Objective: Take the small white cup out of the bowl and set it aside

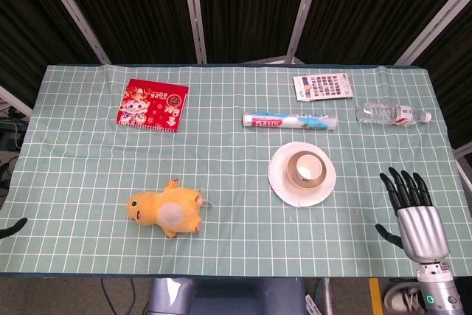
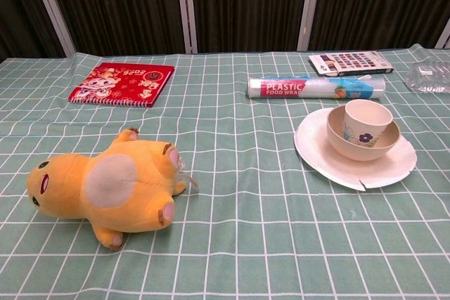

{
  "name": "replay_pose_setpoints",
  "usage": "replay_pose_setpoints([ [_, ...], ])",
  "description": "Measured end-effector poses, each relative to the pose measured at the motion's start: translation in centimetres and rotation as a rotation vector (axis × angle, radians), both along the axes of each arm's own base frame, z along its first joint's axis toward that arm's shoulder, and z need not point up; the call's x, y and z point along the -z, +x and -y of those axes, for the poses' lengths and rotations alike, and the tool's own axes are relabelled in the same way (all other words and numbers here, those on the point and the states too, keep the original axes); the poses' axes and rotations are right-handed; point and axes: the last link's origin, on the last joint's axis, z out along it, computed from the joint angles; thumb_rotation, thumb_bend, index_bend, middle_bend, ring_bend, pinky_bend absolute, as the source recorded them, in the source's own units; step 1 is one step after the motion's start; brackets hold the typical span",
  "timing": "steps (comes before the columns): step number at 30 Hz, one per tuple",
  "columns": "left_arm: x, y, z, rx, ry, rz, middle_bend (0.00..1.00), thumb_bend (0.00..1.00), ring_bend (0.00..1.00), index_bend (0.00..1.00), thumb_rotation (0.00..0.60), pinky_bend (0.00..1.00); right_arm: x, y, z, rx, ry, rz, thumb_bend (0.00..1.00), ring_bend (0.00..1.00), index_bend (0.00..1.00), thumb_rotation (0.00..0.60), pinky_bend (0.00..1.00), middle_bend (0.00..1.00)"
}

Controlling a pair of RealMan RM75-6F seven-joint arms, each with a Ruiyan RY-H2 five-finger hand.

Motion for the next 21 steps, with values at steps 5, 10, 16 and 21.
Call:
replay_pose_setpoints([
  [5, -0.06, 0.05, 0.01, 0.001, 0.003, 0.002, 0.0, 0.05, 0.0, 0.0, 0.6, 0.0, 0.13, -0.08, 0.04, 0.003, 0.007, -0.002, 0.02, 0.0, 0.0, 0.6, 0.0, 0.0],
  [10, -0.08, 0.21, 0.13, 0.007, 0.007, -0.002, 0.0, 0.06, 0.0, 0.0, 0.6, 0.0, 0.21, -0.07, -0.01, 0.003, 0.009, -0.004, 0.02, 0.0, 0.0, 0.6, 0.0, 0.0],
  [16, -0.21, 0.13, 0.02, 0.006, 0.013, 0.001, 0.0, 0.06, 0.0, 0.0, 0.6, 0.0, 0.28, 0.17, 0.05, -0.006, 0.005, -0.005, 0.02, 0.0, 0.0, 0.6, 0.0, 0.0],
  [21, -0.37, 0.06, 0.15, 0.001, 0.018, 0.003, 0.0, 0.06, 0.0, 0.0, 0.6, 0.0, 0.76, 0.57, 0.31, -0.028, 0.005, -0.016, 0.02, 0.0, 0.0, 0.6, 0.0, 0.0],
])
